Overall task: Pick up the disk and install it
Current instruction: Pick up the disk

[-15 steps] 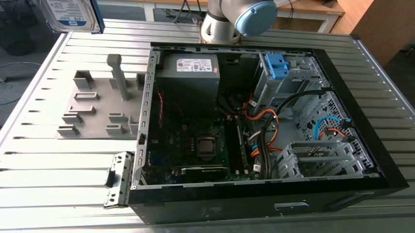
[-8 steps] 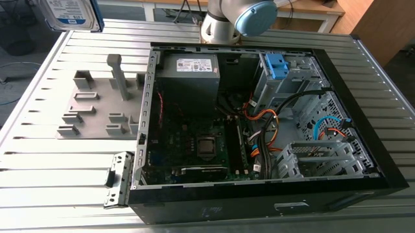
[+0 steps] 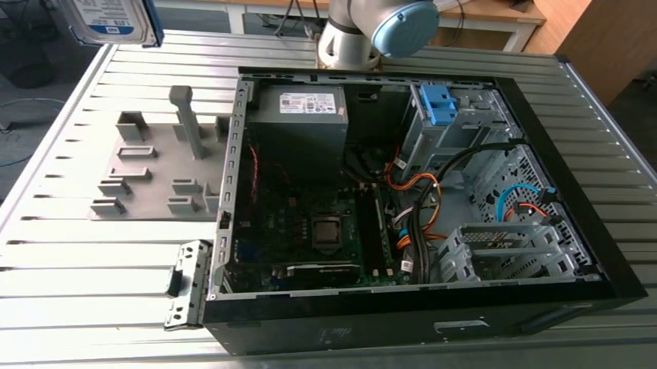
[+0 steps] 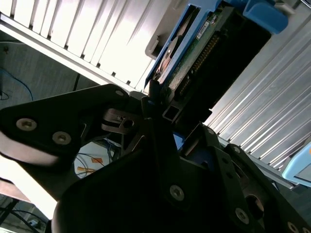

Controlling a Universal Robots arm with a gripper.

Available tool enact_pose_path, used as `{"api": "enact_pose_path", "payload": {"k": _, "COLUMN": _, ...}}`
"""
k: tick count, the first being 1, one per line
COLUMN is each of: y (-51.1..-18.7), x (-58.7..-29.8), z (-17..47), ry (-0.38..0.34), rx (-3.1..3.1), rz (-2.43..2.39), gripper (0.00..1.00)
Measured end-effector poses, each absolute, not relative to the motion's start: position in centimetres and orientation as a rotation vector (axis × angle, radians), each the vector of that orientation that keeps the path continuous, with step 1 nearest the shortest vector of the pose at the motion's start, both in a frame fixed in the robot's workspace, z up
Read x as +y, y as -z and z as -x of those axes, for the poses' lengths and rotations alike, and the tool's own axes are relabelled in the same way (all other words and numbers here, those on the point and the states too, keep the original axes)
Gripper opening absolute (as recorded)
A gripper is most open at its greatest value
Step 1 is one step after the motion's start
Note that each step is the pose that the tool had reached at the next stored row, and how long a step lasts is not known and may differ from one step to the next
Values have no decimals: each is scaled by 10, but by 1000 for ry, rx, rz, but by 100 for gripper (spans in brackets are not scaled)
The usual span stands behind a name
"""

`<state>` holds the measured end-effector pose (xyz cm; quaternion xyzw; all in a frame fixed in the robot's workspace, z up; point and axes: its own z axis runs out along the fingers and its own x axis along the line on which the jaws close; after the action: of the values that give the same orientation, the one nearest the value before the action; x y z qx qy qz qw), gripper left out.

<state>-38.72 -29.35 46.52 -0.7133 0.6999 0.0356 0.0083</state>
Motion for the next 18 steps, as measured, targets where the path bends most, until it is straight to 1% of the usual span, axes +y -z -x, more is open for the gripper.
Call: {"api": "enact_pose_path", "payload": {"k": 18, "y": -478, "x": -293, "z": 387, "ry": -111, "rx": 2187, "rz": 2229, "gripper": 36}}
